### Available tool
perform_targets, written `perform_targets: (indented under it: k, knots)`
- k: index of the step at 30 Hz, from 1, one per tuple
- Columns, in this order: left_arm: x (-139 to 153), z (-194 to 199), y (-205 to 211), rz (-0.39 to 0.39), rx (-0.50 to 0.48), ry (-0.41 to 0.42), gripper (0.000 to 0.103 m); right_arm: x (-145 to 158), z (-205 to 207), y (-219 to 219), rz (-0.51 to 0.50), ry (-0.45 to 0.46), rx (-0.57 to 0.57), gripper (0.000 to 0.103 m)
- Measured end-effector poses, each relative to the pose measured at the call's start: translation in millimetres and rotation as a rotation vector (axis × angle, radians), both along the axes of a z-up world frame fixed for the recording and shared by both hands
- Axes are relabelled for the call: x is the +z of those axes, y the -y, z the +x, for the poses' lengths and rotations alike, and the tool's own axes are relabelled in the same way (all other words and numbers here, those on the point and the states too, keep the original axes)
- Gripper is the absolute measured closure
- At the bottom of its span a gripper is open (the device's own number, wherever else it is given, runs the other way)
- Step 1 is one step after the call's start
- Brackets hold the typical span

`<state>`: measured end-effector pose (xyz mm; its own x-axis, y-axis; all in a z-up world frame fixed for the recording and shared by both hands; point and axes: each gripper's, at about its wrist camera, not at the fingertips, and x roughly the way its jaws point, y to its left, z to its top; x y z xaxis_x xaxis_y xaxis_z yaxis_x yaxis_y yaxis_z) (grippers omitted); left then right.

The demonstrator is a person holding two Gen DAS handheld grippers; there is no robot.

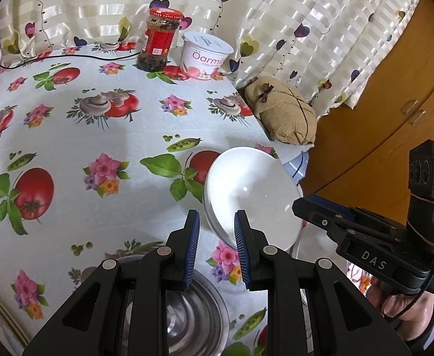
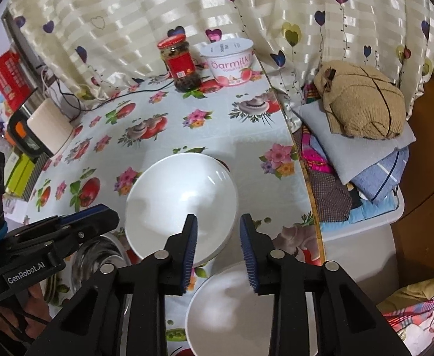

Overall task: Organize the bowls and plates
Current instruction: 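Grasp the rim of a white bowl with the right gripper, then carry the white bowl over the steel bowl and lower it inside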

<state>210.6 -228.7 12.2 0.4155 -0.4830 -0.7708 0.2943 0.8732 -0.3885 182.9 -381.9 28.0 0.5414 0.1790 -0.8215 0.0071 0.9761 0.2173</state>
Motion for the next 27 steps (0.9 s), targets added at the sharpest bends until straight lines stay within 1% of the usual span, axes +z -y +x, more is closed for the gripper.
perform_targets:
  k: [9, 19, 21, 23, 27]
  knots:
    - [-11, 9, 4, 0.006, 0.002, -0.023, 0.079, -15, 11, 5, 0.010, -0.037, -0.013, 0.082]
    - [-19, 14, 10, 0.007, -0.015, -0.040, 0.079, -22, 16, 7, 0.017, -0.049, -0.014, 0.088]
    - [-20, 14, 11, 0.006, -0.020, -0.042, 0.079, -22, 16, 7, 0.017, -0.048, -0.012, 0.089]
    - [-21, 14, 12, 0.008, -0.023, -0.045, 0.081, -22, 16, 7, 0.020, -0.049, -0.013, 0.089]
    - [-20, 13, 14, 0.022, -0.024, -0.038, 0.081, -22, 16, 6, 0.015, -0.048, -0.012, 0.089]
